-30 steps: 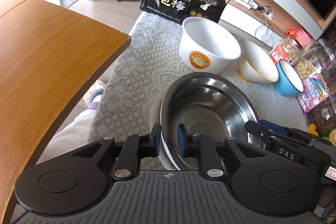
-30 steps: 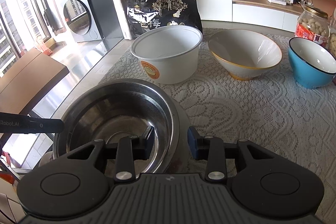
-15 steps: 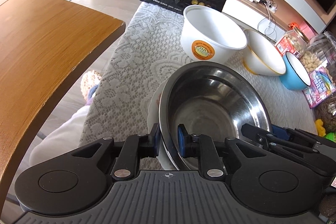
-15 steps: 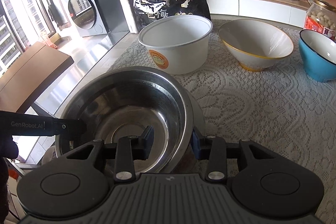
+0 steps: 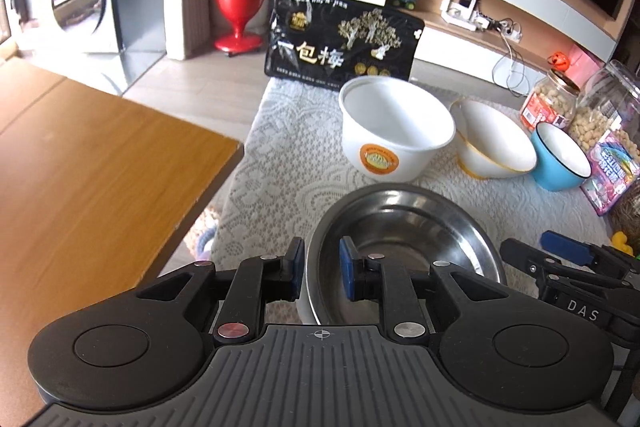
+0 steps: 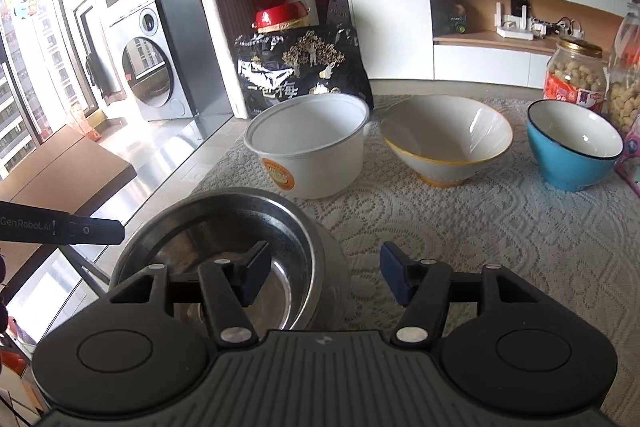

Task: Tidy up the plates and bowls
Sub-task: 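Lower the steel bowl into the white bowl and open both grippers, then grasp the gold-rimmed white bowl with the left gripper while the right gripper grips it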

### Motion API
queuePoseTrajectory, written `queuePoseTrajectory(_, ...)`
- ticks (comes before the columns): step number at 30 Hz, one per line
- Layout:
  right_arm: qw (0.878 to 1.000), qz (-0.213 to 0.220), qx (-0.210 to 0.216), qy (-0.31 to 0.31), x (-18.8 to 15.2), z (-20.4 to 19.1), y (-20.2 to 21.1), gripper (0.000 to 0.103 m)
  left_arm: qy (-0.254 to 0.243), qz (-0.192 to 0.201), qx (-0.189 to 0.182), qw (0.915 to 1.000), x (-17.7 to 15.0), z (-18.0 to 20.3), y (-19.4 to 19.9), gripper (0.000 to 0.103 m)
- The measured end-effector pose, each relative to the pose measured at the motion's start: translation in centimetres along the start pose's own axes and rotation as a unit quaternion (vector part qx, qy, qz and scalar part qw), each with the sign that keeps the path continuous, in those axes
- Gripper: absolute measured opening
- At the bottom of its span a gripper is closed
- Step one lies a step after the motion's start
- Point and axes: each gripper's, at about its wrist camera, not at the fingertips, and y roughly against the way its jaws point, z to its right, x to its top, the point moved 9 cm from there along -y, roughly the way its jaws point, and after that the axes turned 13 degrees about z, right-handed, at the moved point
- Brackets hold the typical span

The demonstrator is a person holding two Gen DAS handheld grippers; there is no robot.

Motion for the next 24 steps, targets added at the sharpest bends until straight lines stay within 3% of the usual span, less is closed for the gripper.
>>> queuePoseTrajectory(2,0.998,0.037,-0.046,0.009,0.9,1.9,0.6,0.072,-0.002,0.012,-0.013,0.9998,1.0,1.1,0.1,0.021)
queuePoseTrajectory(5,0.996,0.046,-0.074,0.012,1.2,4.3,0.8,0.075,0.002,0.002,-0.053,0.9986,1.7,3.9,-0.8,0.021)
queuePoseTrajectory(8,0.998,0.021,-0.059,0.0,1.1,6.5,0.4,0.075,0.02,-0.033,-0.111,0.9931,1.7,7.7,-3.0,0.021)
queuePoseTrajectory(11,0.999,0.003,-0.044,-0.014,1.5,8.5,0.1,0.075,0.032,-0.082,-0.165,0.9823,1.7,11.6,-5.9,0.021)
queuePoseTrajectory(16,0.996,-0.019,-0.035,-0.076,2.7,12.6,-1.4,0.075,-0.008,-0.094,-0.228,0.969,4.2,16.8,-10.8,0.021)
queuePoseTrajectory(20,0.985,-0.055,-0.01,-0.16,3.6,15.0,-4.6,0.075,-0.024,-0.105,-0.215,0.9706,7.1,18.4,-15.8,0.021)
queuePoseTrajectory(24,0.981,-0.082,-0.025,-0.172,4.0,16.0,-8.3,0.074,-0.043,-0.099,-0.206,0.9725,10.0,18.9,-20.3,0.021)
